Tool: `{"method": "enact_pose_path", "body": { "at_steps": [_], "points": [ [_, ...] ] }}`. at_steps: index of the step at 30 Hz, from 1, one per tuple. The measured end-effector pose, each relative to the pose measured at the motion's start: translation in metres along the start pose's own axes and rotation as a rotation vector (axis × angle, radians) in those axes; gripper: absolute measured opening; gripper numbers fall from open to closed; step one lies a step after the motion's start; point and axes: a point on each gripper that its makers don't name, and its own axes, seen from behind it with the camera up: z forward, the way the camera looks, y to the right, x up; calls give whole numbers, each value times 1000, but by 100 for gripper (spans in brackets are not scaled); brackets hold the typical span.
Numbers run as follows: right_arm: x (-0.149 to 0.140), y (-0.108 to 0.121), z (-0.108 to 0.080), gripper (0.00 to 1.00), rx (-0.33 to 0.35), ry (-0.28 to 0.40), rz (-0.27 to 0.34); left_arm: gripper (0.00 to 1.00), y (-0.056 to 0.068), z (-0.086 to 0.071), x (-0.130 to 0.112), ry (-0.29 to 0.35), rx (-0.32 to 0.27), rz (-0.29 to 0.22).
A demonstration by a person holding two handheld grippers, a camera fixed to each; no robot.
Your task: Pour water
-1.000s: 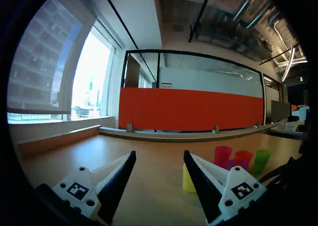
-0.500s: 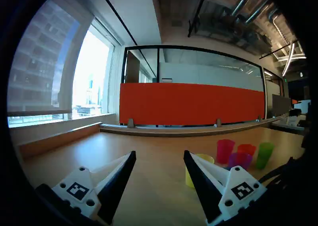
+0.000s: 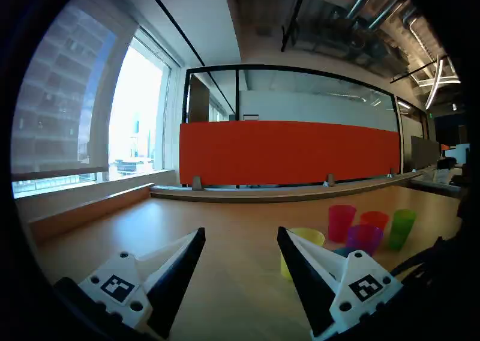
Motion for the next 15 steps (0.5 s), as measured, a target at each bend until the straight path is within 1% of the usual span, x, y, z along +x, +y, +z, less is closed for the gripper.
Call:
{"method": "enact_pose_path", "body": {
  "at_steps": [9,15],
  "points": [
    [3,-3,2,97,7,1,-1,89,1,0,-1,-1,2,1],
    [6,-1,2,97,7,11,-5,89,2,0,-2,-1,2,4]
  ]
}}
